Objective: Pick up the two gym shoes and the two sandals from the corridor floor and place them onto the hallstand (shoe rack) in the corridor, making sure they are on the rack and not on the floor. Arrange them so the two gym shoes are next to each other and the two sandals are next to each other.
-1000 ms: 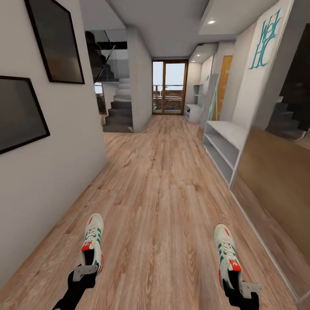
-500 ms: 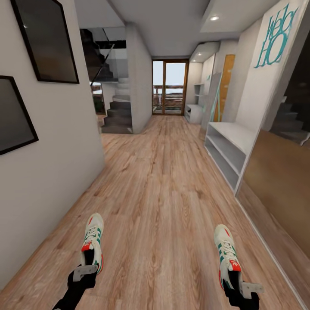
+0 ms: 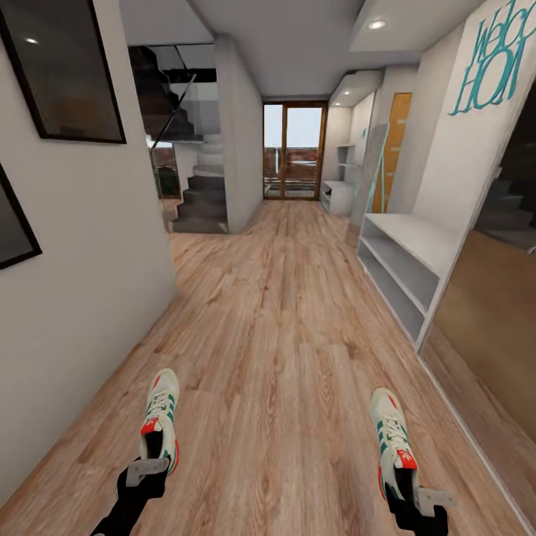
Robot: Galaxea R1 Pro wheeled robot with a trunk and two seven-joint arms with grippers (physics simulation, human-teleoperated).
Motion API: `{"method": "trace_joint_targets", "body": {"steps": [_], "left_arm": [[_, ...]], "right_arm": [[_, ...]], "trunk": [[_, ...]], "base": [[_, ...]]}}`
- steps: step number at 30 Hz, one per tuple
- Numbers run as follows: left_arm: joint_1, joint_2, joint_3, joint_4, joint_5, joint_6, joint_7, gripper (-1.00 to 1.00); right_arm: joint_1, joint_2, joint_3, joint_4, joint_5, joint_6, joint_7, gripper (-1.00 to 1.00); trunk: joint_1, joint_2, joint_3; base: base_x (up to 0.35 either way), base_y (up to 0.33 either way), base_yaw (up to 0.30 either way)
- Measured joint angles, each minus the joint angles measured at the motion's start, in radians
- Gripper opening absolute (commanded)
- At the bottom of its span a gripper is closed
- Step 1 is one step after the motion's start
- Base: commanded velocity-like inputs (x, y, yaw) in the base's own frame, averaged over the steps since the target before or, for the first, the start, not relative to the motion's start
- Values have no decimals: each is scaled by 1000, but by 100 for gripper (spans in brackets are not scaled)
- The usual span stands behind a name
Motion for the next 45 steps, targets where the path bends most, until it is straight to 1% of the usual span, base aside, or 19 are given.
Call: {"method": "trace_joint_targets", "body": {"steps": [45], "left_arm": [[0, 1, 0, 0, 1, 0, 0, -100]], "right_arm": [[0, 1, 1, 0, 0, 0, 0, -100]], "trunk": [[0, 0, 0]], "base": [[339, 0, 0]]}}
